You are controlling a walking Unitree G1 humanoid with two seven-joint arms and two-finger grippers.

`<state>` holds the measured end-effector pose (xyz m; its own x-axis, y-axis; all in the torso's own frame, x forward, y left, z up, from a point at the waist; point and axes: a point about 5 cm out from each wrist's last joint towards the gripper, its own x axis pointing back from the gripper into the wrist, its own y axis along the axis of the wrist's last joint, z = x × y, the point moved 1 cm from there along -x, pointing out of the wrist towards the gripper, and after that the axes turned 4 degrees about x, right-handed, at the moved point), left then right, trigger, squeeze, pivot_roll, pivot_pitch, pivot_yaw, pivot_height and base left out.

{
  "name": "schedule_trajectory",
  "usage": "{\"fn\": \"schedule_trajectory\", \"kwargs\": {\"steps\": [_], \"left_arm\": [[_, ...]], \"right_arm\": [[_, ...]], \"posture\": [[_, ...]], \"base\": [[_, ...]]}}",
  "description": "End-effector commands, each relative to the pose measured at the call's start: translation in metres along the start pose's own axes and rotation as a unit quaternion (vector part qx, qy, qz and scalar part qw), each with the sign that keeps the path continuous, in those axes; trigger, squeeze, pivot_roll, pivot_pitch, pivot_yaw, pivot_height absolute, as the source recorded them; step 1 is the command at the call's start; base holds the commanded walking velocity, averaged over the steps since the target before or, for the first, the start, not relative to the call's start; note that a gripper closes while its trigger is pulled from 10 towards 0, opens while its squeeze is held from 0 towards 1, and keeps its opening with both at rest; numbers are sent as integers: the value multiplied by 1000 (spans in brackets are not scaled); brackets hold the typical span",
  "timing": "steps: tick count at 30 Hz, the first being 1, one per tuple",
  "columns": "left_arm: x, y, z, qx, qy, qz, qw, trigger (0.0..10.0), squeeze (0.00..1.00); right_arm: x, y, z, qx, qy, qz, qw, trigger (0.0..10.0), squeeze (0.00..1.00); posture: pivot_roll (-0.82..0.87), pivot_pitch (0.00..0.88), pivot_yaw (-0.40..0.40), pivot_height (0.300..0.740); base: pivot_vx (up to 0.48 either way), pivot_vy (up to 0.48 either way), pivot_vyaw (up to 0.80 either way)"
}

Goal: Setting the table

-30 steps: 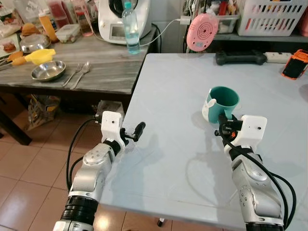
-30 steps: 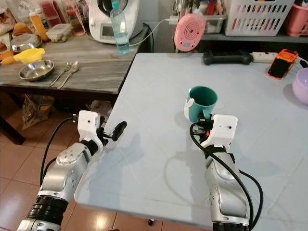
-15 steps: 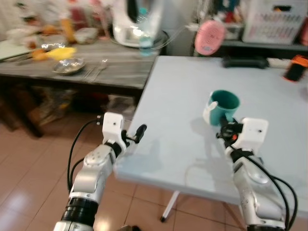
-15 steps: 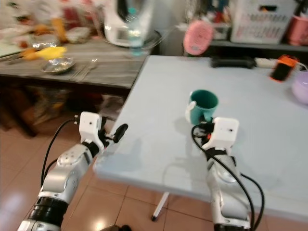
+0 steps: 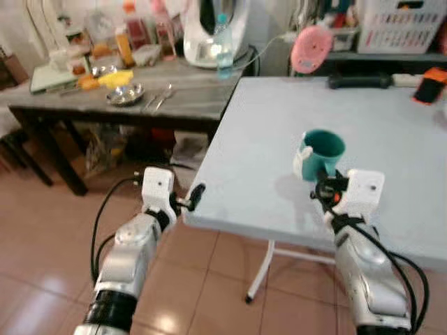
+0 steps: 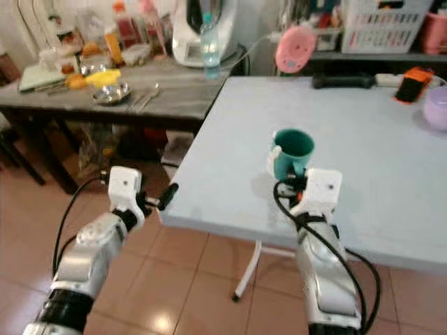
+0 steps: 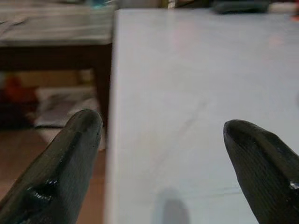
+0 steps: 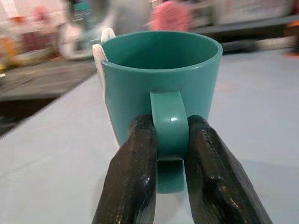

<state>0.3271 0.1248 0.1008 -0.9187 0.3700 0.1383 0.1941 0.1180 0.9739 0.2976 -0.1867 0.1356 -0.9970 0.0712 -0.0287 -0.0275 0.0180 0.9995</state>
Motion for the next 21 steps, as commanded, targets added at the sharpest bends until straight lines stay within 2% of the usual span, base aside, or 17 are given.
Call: {"fn": "schedule_trajectory", "kwargs": {"steps": [1, 8, 17, 21], "left_arm": [[1, 2, 9, -7, 15, 0, 1000, 10000, 0], [-2, 4, 9, -16, 17, -11, 1000, 10000, 0], [-3, 0, 10, -14, 26, -5, 1000, 10000, 0], [-4, -1, 9, -10, 20, -5, 1000, 10000, 0]], "right_arm": [[-1, 7, 7, -2, 10, -15, 1000, 10000, 0], [-2, 9, 8, 3, 16, -19, 1000, 10000, 0], [-2, 7, 12, 4, 20, -17, 1000, 10000, 0], [-2, 8, 13, 3, 22, -18, 1000, 10000, 0]], "posture": [[-87, 16, 79, 740], [-90, 11, 75, 740], [-91, 9, 74, 740], [-93, 10, 72, 740]], "base": [[0, 0, -744], [0, 0, -651], [0, 0, 0], [0, 265, 0]]}}
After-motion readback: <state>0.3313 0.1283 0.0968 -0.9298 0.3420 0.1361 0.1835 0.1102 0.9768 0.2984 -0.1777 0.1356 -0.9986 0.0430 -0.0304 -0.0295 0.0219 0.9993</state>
